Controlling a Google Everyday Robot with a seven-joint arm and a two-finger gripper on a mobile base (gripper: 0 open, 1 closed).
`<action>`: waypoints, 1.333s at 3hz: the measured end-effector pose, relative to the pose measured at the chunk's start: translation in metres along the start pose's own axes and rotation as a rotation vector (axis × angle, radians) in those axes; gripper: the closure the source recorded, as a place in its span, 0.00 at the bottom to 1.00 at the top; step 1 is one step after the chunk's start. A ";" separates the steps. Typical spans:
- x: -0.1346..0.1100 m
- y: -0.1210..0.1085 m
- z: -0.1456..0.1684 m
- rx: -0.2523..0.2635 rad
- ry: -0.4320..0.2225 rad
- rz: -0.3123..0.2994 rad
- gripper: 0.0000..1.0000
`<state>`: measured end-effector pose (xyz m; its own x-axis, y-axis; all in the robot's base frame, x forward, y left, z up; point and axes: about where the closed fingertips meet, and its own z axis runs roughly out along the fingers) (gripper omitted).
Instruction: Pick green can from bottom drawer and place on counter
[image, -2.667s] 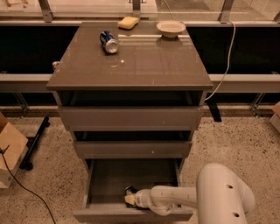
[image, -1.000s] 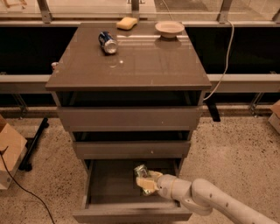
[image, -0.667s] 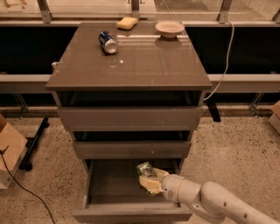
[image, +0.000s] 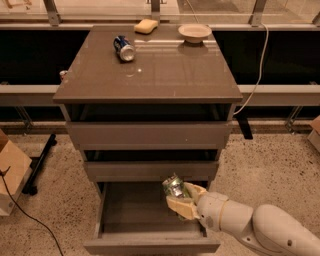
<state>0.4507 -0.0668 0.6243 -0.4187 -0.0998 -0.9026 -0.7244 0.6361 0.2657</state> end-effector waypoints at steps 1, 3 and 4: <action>-0.059 0.011 -0.032 0.030 0.049 -0.111 1.00; -0.098 0.013 -0.035 0.028 0.040 -0.220 1.00; -0.154 0.015 -0.036 0.005 0.031 -0.347 1.00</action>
Offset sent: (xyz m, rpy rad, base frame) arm -0.0001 -0.0132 0.0525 -0.0739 -0.0389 0.0116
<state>0.4846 -0.0695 0.7800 -0.1644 -0.3344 -0.9280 -0.8240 0.5637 -0.0571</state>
